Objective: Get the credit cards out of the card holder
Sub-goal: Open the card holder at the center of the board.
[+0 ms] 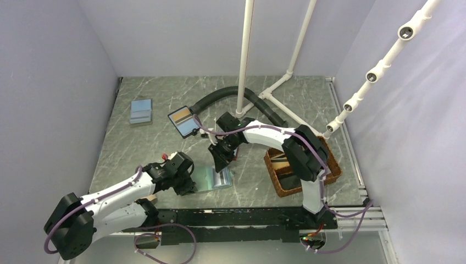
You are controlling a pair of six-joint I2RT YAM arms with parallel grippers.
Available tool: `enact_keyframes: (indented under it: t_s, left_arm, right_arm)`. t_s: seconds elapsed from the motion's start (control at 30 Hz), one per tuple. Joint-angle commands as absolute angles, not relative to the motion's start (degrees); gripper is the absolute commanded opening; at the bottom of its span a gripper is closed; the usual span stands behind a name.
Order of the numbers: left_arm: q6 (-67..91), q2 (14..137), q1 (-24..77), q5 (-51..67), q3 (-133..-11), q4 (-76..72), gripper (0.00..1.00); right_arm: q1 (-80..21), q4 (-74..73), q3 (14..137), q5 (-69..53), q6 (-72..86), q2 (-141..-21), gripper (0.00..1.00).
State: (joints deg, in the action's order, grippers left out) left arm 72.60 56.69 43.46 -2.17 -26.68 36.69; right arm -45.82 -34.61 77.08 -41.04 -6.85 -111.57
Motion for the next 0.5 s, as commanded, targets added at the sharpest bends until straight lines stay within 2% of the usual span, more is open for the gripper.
enact_keyframes:
  t_s: [0.0, 0.1, 0.17, 0.37, 0.47]
  left_arm:
    - [71.0, 53.9, 43.2, -0.5, -27.5, 33.7, 0.28]
    - [70.1, 49.4, 43.2, -1.3, -30.1, 37.1, 0.39]
    - [70.1, 45.6, 43.1, -2.4, -31.9, 40.9, 0.42]
    - [71.3, 35.2, 43.0, -2.3, -34.9, 48.1, 0.41]
    - [71.5, 32.8, 43.0, -0.6, -34.0, 44.5, 0.4]
  right_arm:
    - [-49.1, -35.8, 83.6, -44.2, -4.4, -114.9, 0.16]
    - [-50.2, -35.6, 87.3, -45.1, -1.2, -118.0, 0.14]
    - [-50.4, -34.8, 88.8, -45.1, 2.1, -120.3, 0.14]
    - [-51.5, -35.5, 92.1, -45.5, 5.0, -125.1, 0.17]
    - [-52.4, -35.9, 92.6, -45.2, 5.1, -126.0, 0.18]
